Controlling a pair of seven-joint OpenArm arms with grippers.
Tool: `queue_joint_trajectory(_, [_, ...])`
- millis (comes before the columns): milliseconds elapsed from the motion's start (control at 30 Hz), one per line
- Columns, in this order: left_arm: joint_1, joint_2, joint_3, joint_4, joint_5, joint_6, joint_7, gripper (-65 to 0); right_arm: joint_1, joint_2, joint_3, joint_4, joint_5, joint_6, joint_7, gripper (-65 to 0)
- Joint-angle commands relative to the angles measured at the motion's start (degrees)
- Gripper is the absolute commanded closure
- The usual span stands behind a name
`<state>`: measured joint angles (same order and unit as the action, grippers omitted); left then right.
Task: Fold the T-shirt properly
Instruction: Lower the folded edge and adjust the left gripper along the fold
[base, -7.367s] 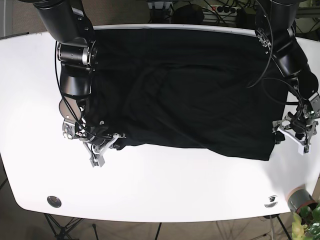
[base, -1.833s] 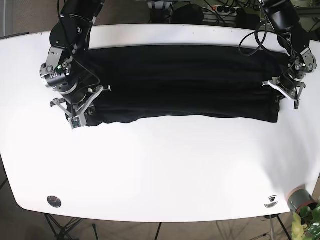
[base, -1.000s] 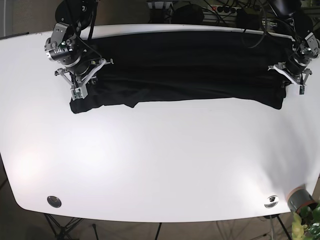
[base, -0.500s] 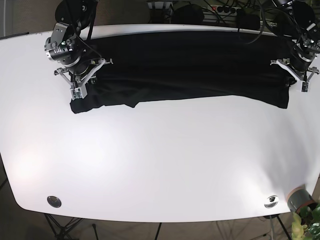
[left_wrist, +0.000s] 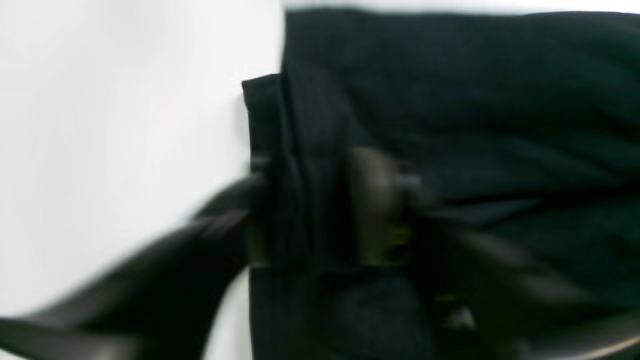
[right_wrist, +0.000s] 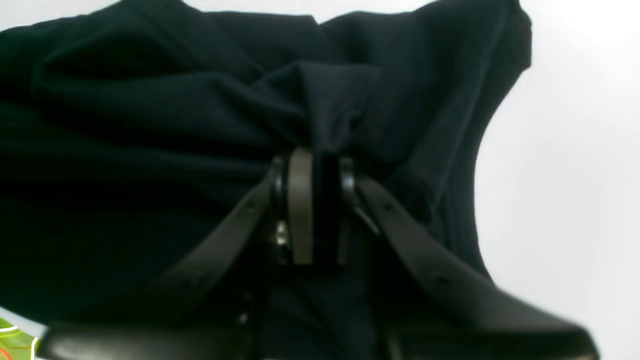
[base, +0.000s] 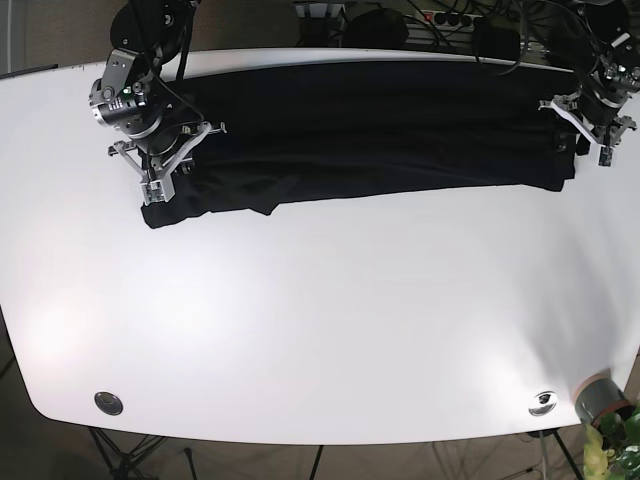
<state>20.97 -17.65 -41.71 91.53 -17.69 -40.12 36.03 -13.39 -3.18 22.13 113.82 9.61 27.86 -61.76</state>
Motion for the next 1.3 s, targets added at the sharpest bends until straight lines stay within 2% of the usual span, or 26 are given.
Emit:
queue_joint_trajectory(0, [0.0, -1.1, -0.4, 1.4, -1.1, 0.1, 1.4, -37.4, 0.4, 0.2, 0.1, 0.9, 0.3, -0.21, 1.0, -6.2])
queue_joint_trajectory(67, [-0.1, -1.5, -1.1, 1.4, -3.7, 0.1, 5.0, -39.3, 0.5, 0.2, 0.1, 0.9, 0.3, -0.21, 1.0, -6.2])
queue_joint_trajectory(167, [0.1, -2.7, -3.4, 1.4, -9.6, 0.1, 9.3, -38.3, 0.5, 0.2, 0.1, 0.9, 0.3, -0.21, 1.0, -6.2])
queue_joint_trajectory(267, [0.5, -4.6, -5.4, 1.4, -13.0, 0.1, 13.0, -38.3, 0.5, 0.2, 0.1, 0.9, 0.3, -0.21, 1.0, -6.2])
queue_joint_trajectory(433, [-1.0, -4.7, -6.2, 1.2, -13.4, 0.1, 11.7, -38.5, 0.4, 0.2, 0.1, 0.9, 0.3, -0.21, 1.0, -6.2])
queue_joint_trajectory(700, [-8.2, -5.2, -0.9, -2.7, -13.0, 0.1, 10.6, -38.8, 0.4, 0.0, 0.1, 0.9, 0.3, -0.12, 1.0, -4.3])
queue_joint_trajectory(1033, [-18.7, -5.2, 4.7, -13.6, -1.6, 0.1, 10.6, -38.8, -0.1, -0.7, 0.2, 0.0, 0.3, -0.12, 4.2, -4.3])
queue_joint_trajectory(1267, [-21.4, -5.2, 7.6, -20.3, -0.5, 0.1, 7.3, -38.8, -0.1, -0.9, 0.2, 0.0, 0.3, -0.12, 4.3, -4.3])
